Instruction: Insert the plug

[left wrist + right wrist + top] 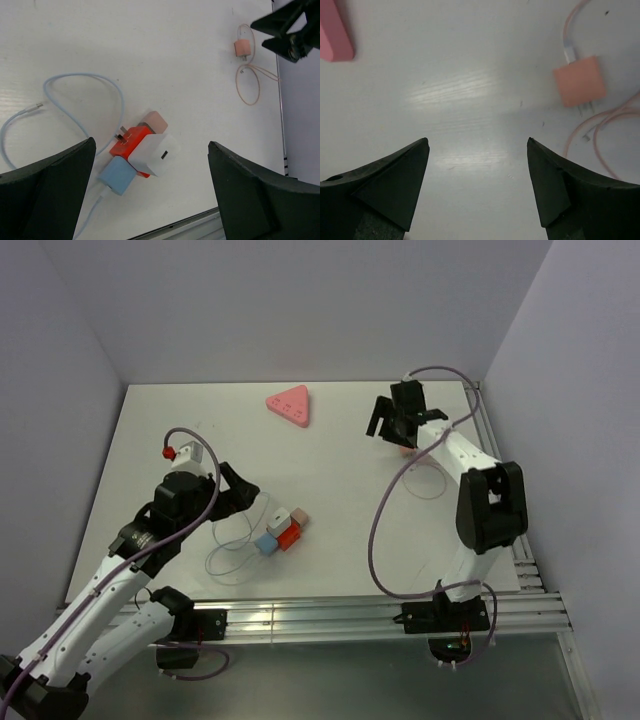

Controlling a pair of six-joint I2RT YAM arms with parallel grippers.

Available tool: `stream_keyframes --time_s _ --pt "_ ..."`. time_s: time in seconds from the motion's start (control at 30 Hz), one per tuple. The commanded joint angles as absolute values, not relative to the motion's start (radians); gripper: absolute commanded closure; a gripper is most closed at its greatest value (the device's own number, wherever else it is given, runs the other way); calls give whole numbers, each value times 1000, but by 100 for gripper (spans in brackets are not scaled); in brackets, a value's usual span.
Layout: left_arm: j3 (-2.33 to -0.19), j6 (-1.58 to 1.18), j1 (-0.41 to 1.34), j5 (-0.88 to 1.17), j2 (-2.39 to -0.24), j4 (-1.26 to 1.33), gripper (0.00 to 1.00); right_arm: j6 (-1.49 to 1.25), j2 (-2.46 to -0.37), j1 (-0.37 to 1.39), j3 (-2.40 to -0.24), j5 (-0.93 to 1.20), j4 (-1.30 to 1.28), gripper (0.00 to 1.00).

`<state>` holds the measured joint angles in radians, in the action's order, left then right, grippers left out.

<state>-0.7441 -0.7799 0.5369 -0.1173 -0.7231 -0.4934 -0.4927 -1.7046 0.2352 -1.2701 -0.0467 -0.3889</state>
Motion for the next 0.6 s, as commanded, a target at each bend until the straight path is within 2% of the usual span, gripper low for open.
stream_keyframes --time_s 0.0,0.17,0.57 --pt "-732 -770 532 -43 -726 -420 2 -305 -1825 213 -1449 -152 -508 14" --pt "-716 -744 532 -9 -733 -377 2 -230 -1999 189 -1613 -244 -627 13" --pt "-692 -726 532 77 -798 -295 2 -158 -2106 138 -1634 -293 -621 13"
